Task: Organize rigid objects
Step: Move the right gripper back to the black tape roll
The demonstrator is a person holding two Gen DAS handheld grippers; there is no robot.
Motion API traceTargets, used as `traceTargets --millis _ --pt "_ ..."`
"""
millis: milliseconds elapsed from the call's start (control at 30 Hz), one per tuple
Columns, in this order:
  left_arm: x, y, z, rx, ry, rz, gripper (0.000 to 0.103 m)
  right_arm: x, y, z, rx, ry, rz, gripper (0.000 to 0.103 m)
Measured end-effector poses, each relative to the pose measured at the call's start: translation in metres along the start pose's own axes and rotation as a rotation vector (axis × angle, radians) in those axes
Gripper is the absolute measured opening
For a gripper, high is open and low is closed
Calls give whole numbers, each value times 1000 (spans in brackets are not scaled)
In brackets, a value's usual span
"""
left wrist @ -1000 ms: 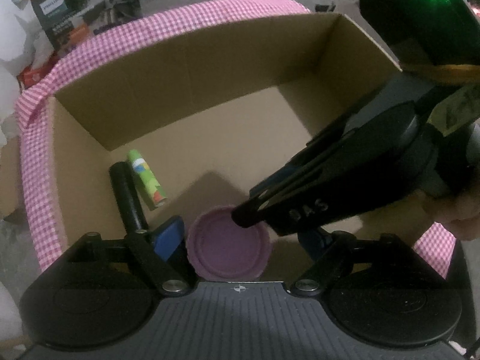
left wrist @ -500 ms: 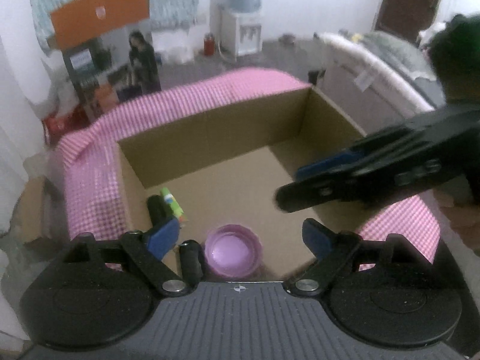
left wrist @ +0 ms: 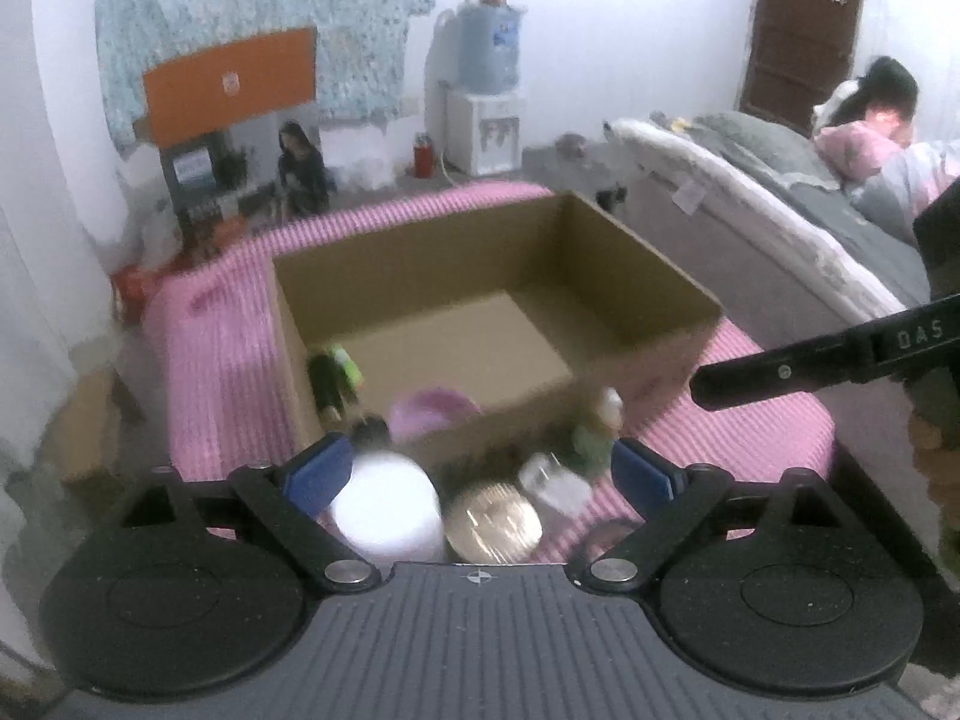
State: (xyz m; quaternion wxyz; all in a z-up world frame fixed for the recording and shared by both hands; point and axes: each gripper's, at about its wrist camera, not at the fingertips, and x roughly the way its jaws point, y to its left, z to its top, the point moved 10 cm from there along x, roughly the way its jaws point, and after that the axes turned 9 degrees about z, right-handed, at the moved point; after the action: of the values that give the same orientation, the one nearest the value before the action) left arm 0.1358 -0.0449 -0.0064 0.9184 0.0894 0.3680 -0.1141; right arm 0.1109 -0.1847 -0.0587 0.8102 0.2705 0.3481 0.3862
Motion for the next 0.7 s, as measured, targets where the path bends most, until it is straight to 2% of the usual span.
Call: traceTargets --millis 167,367,433,700 --pt "13 -24 -36 -32 67 -53 94 -2 -16 -32 48 5 -23 51" --pt "31 -61 -71 57 89 -50 94 0 -36 -67 73 36 -82 51" --pt "41 -69 -76 86 93 -40 94 1 -41 -74 59 52 -114 51" --pt "68 -84 -91 145 130 -77 94 15 -54 -83 -25 96 -215 51"
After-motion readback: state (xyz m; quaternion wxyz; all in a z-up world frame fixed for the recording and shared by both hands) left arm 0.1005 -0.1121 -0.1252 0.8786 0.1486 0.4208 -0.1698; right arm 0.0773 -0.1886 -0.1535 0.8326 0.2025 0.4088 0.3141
